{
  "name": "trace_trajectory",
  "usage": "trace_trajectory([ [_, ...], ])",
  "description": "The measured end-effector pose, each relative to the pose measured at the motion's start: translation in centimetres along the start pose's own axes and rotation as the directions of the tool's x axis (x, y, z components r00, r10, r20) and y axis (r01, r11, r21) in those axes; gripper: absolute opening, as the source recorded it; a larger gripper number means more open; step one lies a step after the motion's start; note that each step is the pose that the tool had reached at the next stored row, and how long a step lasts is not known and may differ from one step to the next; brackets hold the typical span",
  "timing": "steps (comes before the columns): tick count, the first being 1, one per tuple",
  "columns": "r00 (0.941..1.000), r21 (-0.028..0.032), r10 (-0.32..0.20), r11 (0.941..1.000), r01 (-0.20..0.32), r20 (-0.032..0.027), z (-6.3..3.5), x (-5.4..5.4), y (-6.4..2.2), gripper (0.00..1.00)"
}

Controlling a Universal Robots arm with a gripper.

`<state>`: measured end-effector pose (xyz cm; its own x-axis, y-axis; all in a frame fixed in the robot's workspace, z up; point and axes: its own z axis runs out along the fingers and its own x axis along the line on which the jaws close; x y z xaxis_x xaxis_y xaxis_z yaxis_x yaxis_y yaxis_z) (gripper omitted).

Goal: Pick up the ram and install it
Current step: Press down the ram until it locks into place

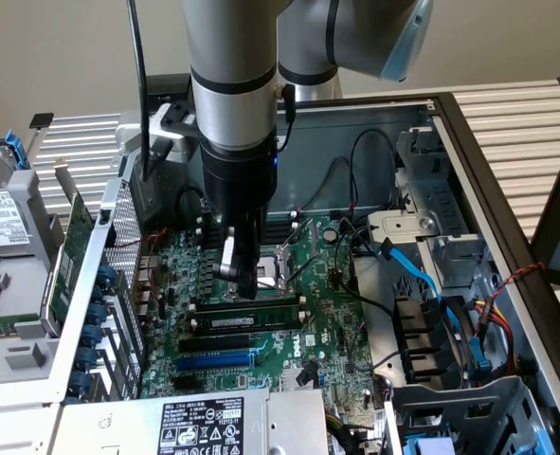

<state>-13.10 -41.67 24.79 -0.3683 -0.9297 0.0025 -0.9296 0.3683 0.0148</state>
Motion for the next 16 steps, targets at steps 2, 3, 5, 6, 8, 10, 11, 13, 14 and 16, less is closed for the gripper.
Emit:
trace_trajectory([
  [2, 0.9996, 0.0000, 0.029, 0.9996, -0.029, 0.0003, 0.01, 0.00, 0.01, 0.11],
  [3, 0.9990, -0.0001, 0.044, 0.9990, -0.044, 0.0006, 0.02, 0.00, 0.01, 0.11],
  [5, 0.9972, -0.0002, 0.075, 0.9972, -0.075, 0.0010, 0.04, 0.00, 0.01, 0.11],
  [6, 0.9959, -0.0003, 0.090, 0.9959, -0.090, 0.0013, 0.04, 0.00, 0.01, 0.11],
  [8, 0.9927, -0.0004, 0.120, 0.9927, -0.120, 0.0018, 0.05, 0.00, 0.00, 0.11],
  [10, 0.9886, -0.0005, 0.151, 0.9886, -0.151, 0.0023, 0.06, 0.00, 0.00, 0.11],
  [11, 0.9860, -0.0006, 0.167, 0.9860, -0.167, 0.0026, 0.07, 0.00, 0.00, 0.11],
  [13, 0.9804, -0.0007, 0.197, 0.9804, -0.197, 0.0029, 0.07, 0.00, 0.00, 0.11],
  [14, 0.9773, -0.0008, 0.212, 0.9773, -0.212, 0.0031, 0.08, 0.00, 0.00, 0.11],
  [16, 0.9703, -0.0010, 0.242, 0.9703, -0.242, 0.0036, 0.09, 0.00, 0.00, 0.11],
])
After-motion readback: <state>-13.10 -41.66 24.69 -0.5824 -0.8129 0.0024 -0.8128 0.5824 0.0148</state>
